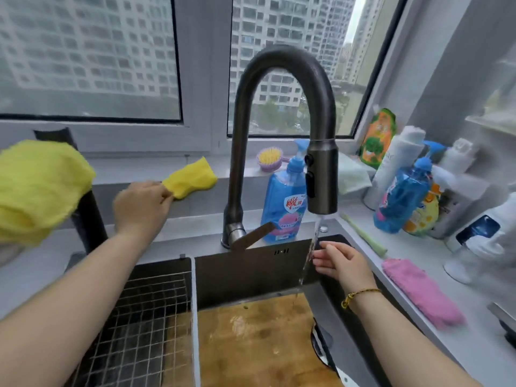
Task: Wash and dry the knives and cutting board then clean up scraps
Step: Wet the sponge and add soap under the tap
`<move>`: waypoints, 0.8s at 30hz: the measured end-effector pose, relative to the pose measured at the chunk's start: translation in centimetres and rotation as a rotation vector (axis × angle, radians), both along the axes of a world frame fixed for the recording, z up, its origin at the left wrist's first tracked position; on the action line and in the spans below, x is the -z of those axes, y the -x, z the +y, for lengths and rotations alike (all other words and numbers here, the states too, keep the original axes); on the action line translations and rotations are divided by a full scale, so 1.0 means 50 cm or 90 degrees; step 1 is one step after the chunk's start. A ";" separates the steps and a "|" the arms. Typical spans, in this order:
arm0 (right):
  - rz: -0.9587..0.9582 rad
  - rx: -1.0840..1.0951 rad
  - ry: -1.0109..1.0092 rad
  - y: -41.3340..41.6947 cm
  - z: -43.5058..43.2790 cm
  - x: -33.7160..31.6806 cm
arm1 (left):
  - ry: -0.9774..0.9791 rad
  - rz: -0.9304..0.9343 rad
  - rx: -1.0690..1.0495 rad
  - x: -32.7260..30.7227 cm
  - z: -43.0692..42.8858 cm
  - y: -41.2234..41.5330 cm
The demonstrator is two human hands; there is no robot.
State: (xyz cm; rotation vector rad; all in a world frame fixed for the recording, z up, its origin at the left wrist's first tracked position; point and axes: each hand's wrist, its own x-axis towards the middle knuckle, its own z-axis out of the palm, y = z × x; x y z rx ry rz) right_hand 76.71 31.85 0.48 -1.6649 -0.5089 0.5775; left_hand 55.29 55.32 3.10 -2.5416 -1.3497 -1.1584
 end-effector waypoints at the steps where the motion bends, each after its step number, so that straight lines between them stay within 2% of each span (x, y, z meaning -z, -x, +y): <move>1: -0.003 0.001 -0.005 0.003 -0.006 -0.008 | -0.024 0.008 0.009 -0.003 -0.027 0.014; 5: 0.054 -0.040 -0.032 0.024 -0.033 -0.020 | -0.064 0.004 0.115 0.005 -0.156 0.028; 8: 0.187 -0.110 -0.047 0.045 -0.044 -0.021 | -0.097 0.049 0.193 0.027 -0.253 0.005; 11: 0.302 -0.170 -0.035 0.054 -0.050 -0.004 | -0.058 0.076 0.261 0.064 -0.335 -0.033; 14: 0.169 -0.216 0.103 0.043 -0.066 0.014 | 0.031 0.029 0.299 0.108 -0.387 -0.071; 15: 0.137 -0.226 0.118 0.038 -0.072 0.018 | 0.114 -0.033 0.292 0.114 -0.398 -0.081; 17: 0.118 -0.225 0.107 0.025 -0.084 0.024 | 0.382 -0.185 0.256 0.120 -0.412 -0.102; 20: 0.067 -0.240 0.104 0.015 -0.084 0.036 | 0.746 -0.299 0.224 0.112 -0.417 -0.138; 22: 0.001 -0.270 0.115 0.018 -0.073 0.038 | 0.878 -0.365 0.229 0.105 -0.412 -0.164; 24: -0.025 -0.279 0.111 0.015 -0.056 0.038 | 0.932 -0.425 0.219 0.118 -0.398 -0.187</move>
